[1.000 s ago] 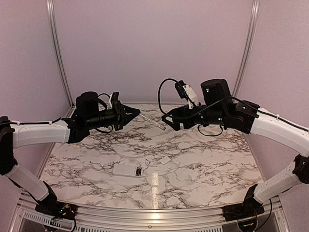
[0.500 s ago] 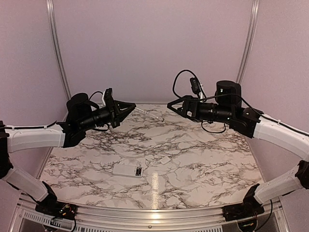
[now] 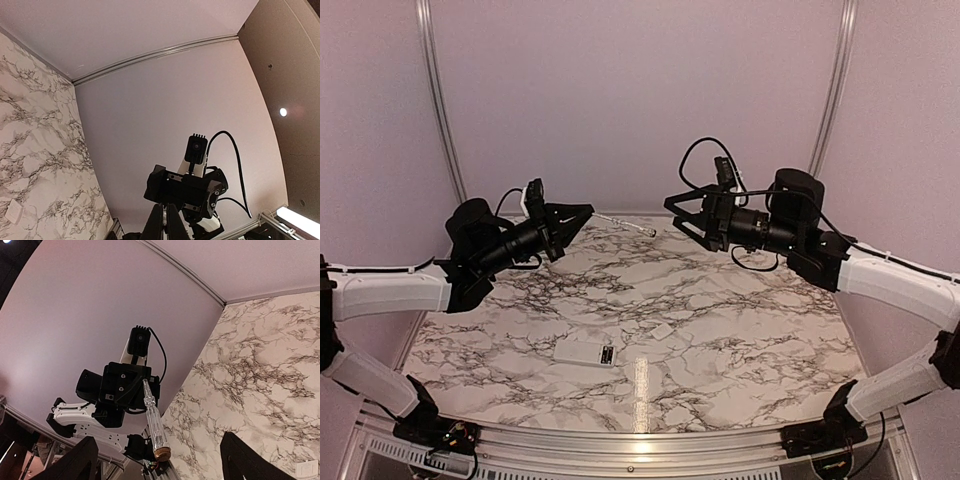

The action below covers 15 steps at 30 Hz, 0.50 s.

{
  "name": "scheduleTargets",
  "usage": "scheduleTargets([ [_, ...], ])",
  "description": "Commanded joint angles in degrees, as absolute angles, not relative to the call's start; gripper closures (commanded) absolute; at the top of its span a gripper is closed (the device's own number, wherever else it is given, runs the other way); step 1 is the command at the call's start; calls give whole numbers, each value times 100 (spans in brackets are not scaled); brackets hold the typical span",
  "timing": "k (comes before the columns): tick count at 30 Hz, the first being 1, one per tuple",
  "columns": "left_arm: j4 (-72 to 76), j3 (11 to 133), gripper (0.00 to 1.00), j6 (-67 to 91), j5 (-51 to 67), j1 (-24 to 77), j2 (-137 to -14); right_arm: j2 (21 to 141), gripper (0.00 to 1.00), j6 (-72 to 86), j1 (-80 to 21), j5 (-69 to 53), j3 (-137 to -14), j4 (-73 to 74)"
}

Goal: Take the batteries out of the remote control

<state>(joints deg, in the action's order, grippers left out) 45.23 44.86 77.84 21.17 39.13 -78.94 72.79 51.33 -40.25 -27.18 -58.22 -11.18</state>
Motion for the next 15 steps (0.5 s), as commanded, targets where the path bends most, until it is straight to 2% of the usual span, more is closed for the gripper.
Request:
scheduleTargets([
  [1, 5148, 4418, 100, 7890, 2047, 3939, -7924, 7559, 18, 5995, -3997, -2992, -5824, -1860],
  [15, 5573, 4551, 100, 7920, 2078, 3943, -8343, 8172, 40, 6767, -3994, -3526, -6181, -2337],
])
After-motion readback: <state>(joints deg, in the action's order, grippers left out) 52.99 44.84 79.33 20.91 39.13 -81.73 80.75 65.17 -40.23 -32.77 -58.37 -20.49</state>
